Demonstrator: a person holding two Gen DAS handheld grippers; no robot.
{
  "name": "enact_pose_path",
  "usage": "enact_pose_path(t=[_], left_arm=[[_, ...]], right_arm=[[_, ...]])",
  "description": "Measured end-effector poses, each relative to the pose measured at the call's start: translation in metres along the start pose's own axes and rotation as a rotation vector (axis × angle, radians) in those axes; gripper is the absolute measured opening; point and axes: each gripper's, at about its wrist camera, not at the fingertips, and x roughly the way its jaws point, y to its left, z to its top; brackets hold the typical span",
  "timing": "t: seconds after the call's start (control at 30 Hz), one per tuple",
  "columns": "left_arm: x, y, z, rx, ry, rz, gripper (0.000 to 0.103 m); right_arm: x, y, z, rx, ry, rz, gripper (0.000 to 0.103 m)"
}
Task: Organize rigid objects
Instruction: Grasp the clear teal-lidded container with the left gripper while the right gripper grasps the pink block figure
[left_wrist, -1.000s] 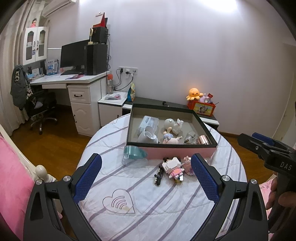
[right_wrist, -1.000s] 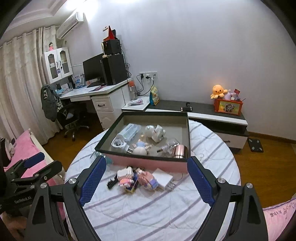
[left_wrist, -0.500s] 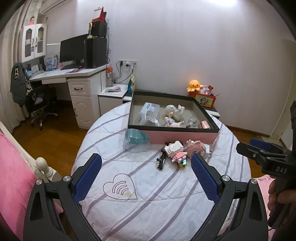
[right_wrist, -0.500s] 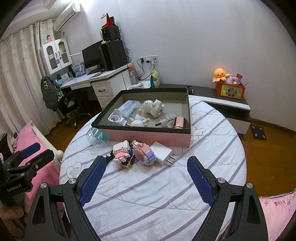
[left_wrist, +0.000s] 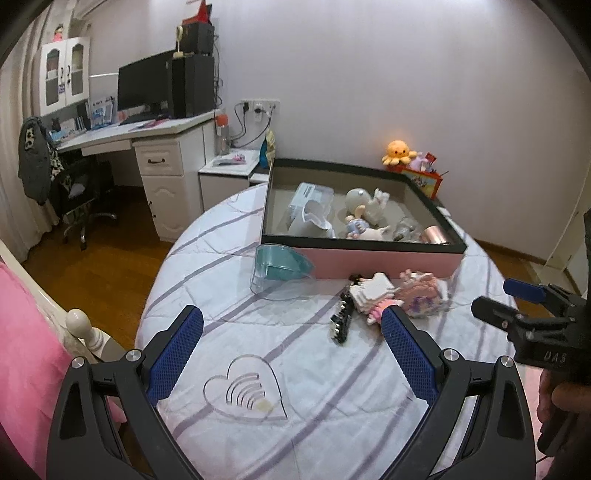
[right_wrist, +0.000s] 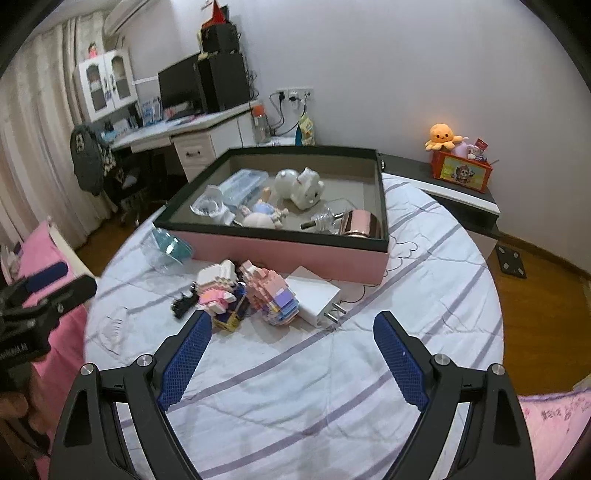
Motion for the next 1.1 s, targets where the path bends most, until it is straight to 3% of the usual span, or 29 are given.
enact_pose_path(t=[0.17, 0.4, 0.67, 0.73, 0.8, 1.1], left_arm=[[0.041, 0.003, 0.007, 0.001, 0.054, 0.003, 0.098], [0.086, 0.007, 0.013, -0.008, 0.111, -0.003, 0.099], [0.127, 0.009, 0.018, -0.02, 0.166, 0.017, 0.099], [0.136, 0.013, 0.017, -0.042, 0.184, 0.02, 0.094], [0.141, 0.015, 0.017, -0.05, 0.195, 0.029, 0.074], [0.12, 0.018, 0.017, -0.054, 0.157, 0.016, 0.073]], right_arm=[[0.029, 0.005, 0.005, -0.078, 0.029, -0.002, 0.09], [0.069, 0.003, 0.014, -0.131, 0.084, -0.003, 0.08], [0.082, 0.016, 0.016, -0.226, 0.094, 0.05, 0.059], [0.082, 0.02, 0.017, -0.239, 0.092, 0.078, 0.041], [0.081, 0.024, 0.017, -0.249, 0.094, 0.105, 0.031], [0.07, 0.01, 0.015, -0.154, 0.086, 0.155, 0.03]])
